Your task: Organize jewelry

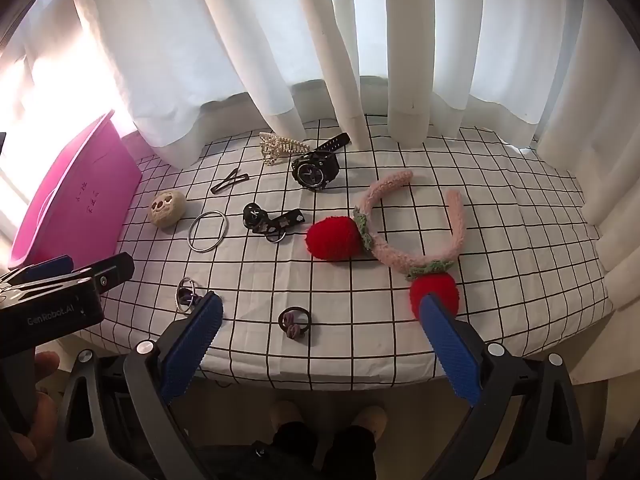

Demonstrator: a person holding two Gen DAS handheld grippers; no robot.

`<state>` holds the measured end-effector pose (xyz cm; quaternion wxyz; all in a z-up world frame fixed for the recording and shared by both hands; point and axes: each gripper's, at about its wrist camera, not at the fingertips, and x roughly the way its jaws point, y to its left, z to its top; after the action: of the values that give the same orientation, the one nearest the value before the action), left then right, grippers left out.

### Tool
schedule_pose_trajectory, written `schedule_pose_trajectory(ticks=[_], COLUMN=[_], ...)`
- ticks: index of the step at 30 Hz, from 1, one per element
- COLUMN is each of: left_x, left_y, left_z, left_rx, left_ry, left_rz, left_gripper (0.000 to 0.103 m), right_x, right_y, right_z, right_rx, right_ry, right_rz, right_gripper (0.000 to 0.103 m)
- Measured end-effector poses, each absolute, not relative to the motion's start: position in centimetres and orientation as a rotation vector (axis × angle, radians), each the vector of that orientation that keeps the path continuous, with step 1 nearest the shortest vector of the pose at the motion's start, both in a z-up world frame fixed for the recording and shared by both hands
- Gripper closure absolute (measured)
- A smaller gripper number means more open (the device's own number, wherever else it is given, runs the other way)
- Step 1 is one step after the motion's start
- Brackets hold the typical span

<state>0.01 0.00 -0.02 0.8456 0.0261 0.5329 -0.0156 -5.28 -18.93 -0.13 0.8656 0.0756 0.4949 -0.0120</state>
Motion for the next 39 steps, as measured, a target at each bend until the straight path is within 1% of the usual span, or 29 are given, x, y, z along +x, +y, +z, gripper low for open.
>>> schedule_pose_trajectory(ticks=[12,39], left_x=[-1.0,-0.3], left_y=[1.1,0.8], left_z=[-0.5,0.2], left_rx=[0.054,0.060], left_ry=[1.116,1.106], left_rz=[-0.035,-0.014], left_gripper=[0.006,0.006], right_x=[-5.5,-5.1], right_y=[-19.0,-18.9], right_z=[-0.2,0.6], right_rx=[0.160,0.158], right_ry=[1.034,1.005], right_rz=[-0.025,-0.018], right_gripper=[0.009,0.009])
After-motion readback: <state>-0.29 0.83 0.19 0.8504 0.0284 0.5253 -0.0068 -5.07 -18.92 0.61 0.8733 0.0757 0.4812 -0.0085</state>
